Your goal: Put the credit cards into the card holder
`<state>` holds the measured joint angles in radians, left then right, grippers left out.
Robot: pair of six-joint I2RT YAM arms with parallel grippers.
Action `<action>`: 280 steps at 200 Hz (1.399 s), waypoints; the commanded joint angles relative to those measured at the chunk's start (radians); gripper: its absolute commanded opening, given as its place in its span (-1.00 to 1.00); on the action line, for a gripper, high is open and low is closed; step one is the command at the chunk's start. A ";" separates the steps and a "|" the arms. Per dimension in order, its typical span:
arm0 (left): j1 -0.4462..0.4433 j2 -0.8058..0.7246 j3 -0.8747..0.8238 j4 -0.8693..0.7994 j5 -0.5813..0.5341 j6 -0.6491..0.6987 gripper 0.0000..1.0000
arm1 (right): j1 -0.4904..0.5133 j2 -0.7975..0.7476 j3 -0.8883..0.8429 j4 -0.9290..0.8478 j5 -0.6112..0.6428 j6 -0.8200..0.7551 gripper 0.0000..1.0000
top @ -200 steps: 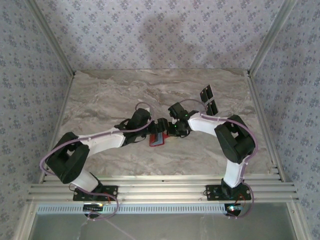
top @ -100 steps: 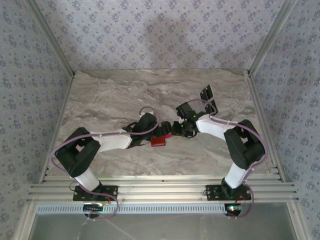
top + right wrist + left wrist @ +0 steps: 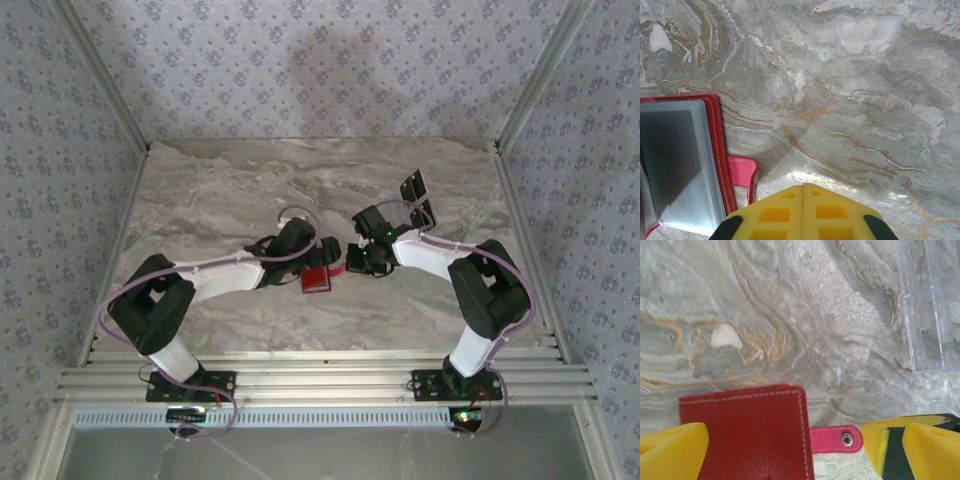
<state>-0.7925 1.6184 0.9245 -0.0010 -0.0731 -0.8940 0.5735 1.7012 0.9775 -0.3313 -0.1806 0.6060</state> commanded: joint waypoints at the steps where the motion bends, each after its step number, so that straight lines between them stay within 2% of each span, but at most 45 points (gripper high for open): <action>1: 0.030 -0.090 0.061 -0.181 -0.049 0.079 0.99 | -0.005 -0.029 -0.010 -0.006 -0.011 0.001 -0.91; 23: 0.048 -0.145 0.071 -0.335 -0.105 0.102 1.00 | -0.005 -0.035 -0.008 -0.010 -0.013 -0.002 -0.90; 50: 0.052 -0.219 0.007 -0.439 -0.168 0.096 0.99 | -0.006 -0.057 -0.008 -0.023 -0.016 -0.009 -0.62; 89: 0.050 -0.278 -0.114 -0.337 -0.024 0.104 0.99 | -0.005 -0.092 -0.002 -0.055 -0.014 -0.022 -0.23; 110: 0.031 -0.260 -0.128 -0.290 0.013 0.115 1.00 | -0.004 -0.099 0.008 -0.072 -0.014 -0.028 -0.12; 159: 0.006 -0.200 -0.135 -0.228 0.041 0.113 1.00 | 0.008 -0.094 0.036 -0.093 -0.014 -0.034 -0.10; 280: -0.024 -0.074 -0.212 -0.238 -0.032 0.059 0.97 | 0.038 -0.014 0.106 -0.110 -0.010 -0.045 -0.10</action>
<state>-0.8070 1.5143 0.7341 -0.2276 -0.0868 -0.8085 0.6010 1.6569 1.0416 -0.4046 -0.1913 0.5827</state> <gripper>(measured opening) 0.985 0.451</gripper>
